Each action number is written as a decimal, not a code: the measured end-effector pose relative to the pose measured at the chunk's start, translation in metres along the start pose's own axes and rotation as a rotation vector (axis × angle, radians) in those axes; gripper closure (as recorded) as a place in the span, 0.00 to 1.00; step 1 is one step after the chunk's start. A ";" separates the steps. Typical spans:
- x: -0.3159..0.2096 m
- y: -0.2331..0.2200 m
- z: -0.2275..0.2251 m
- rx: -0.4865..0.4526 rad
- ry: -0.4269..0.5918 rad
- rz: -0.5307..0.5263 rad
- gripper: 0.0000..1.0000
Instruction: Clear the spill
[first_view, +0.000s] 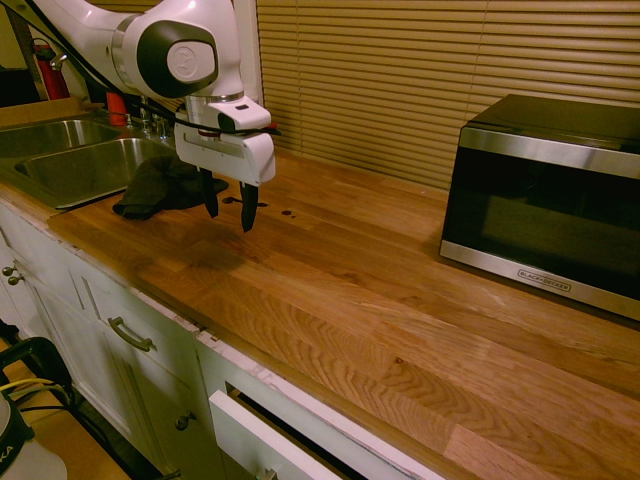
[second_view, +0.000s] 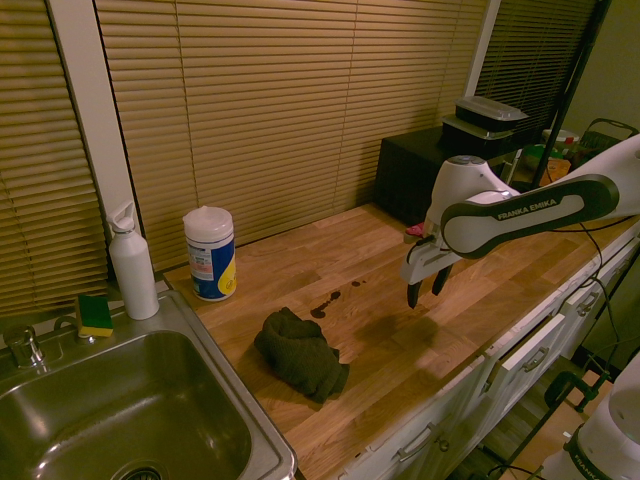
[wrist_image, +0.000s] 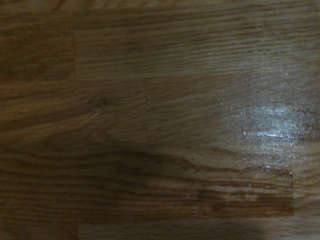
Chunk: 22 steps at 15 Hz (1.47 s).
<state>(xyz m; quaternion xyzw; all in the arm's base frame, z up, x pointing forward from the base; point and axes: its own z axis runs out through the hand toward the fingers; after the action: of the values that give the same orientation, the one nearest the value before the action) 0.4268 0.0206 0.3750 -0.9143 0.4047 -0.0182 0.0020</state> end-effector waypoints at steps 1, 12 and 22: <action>0.000 0.000 0.001 -0.001 -0.001 0.000 0.00; -0.069 -0.095 -0.055 0.118 0.105 -0.082 0.00; -0.151 -0.215 -0.068 0.171 0.132 -0.206 0.00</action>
<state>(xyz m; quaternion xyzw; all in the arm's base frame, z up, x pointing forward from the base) 0.4820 0.2776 0.4422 -0.9442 0.3049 -0.1129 0.0516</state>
